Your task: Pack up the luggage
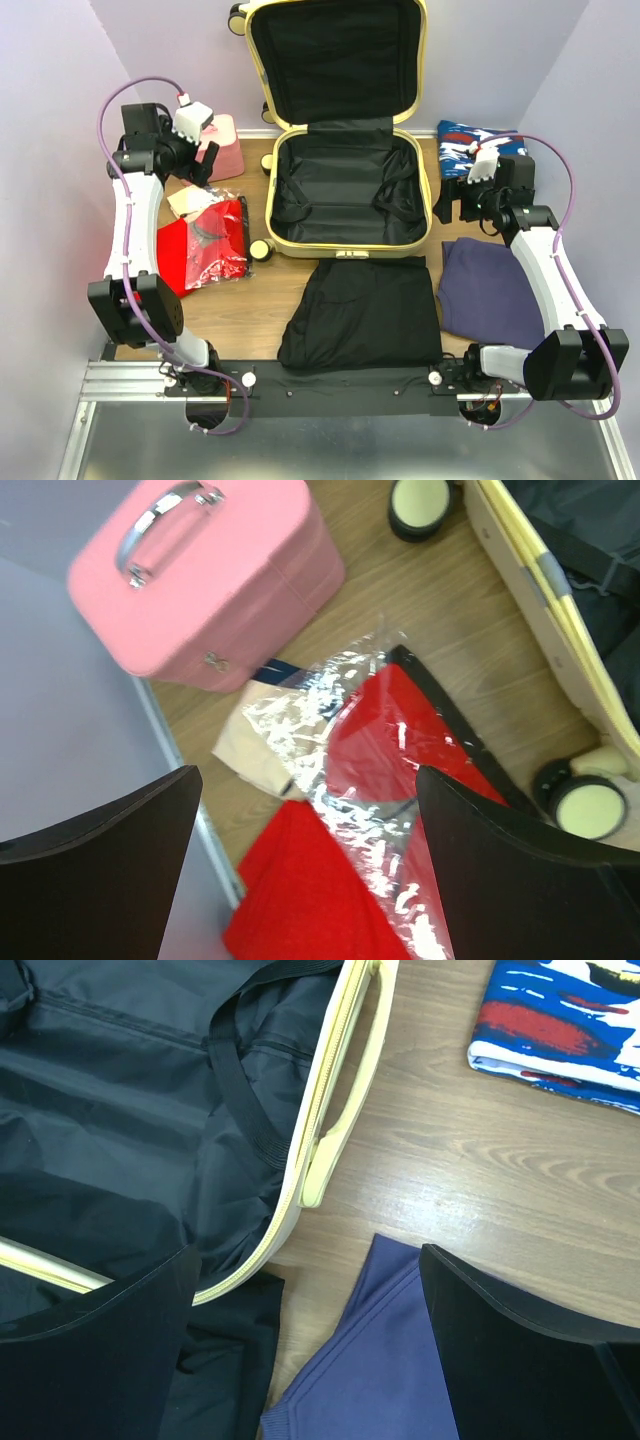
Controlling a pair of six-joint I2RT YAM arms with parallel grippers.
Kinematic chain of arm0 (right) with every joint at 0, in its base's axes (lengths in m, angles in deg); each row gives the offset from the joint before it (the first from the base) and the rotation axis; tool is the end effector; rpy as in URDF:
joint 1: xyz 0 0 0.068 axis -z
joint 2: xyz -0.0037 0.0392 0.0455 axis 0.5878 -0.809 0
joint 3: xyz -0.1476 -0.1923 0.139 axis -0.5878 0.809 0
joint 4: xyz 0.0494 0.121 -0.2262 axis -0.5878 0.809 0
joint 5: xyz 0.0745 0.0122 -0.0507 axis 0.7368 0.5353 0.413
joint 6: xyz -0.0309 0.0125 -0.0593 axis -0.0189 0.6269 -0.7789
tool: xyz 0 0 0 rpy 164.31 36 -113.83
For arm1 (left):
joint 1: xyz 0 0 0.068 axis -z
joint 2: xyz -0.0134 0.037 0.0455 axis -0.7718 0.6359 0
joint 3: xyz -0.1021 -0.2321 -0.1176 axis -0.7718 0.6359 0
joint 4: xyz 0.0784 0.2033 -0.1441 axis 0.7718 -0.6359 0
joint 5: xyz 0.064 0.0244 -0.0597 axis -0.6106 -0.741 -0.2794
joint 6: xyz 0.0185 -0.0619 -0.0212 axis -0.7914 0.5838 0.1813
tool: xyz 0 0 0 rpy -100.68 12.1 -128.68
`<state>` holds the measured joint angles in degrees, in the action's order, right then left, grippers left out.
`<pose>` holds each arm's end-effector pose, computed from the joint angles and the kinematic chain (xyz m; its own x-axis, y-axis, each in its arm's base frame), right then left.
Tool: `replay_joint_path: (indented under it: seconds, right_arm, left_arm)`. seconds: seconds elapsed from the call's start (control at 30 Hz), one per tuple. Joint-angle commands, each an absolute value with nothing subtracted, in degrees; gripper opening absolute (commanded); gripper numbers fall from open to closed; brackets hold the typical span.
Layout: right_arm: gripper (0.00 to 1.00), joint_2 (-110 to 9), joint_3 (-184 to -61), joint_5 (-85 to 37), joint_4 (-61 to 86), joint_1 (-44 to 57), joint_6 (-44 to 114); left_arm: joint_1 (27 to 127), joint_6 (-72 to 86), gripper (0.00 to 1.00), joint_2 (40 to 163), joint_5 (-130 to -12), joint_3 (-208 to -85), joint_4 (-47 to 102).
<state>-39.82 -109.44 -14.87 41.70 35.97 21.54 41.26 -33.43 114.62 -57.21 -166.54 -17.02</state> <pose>0.2813 0.0155 0.3171 -0.5803 -0.1147 -0.8063 -0.2944 0.9526 0.0764 0.3514 0.0366 0.3800 -0.4734 0.3820 -0.7937 0.4226 0.8891 0.1758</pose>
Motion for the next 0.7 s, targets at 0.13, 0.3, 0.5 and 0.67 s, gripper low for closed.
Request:
replay_joint_path:
  seconds: [0.13, 0.3, 0.5, 0.67]
  right_arm:
    - [1.0, -39.8, -108.8, -13.1, 42.2, 36.1, 21.7]
    - [1.0, -40.0, -109.7, -13.4, 42.2, 36.2, 21.4]
    - [1.0, -40.4, -109.6, -13.7, 42.2, 36.2, 21.0]
    - [1.0, -40.9, -109.8, -14.5, 42.2, 36.1, 20.1]
  left_arm:
    - [41.0, -44.5, 0.98, 124.0, -63.3, -184.4, -20.6]
    - [39.7, -51.0, 0.98, 127.9, -68.7, -188.6, -11.8]
    - [35.8, -64.9, 0.98, 133.6, -58.6, -192.9, -7.8]
    - [34.8, -75.6, 0.98, 141.8, -53.6, -203.9, -16.7]
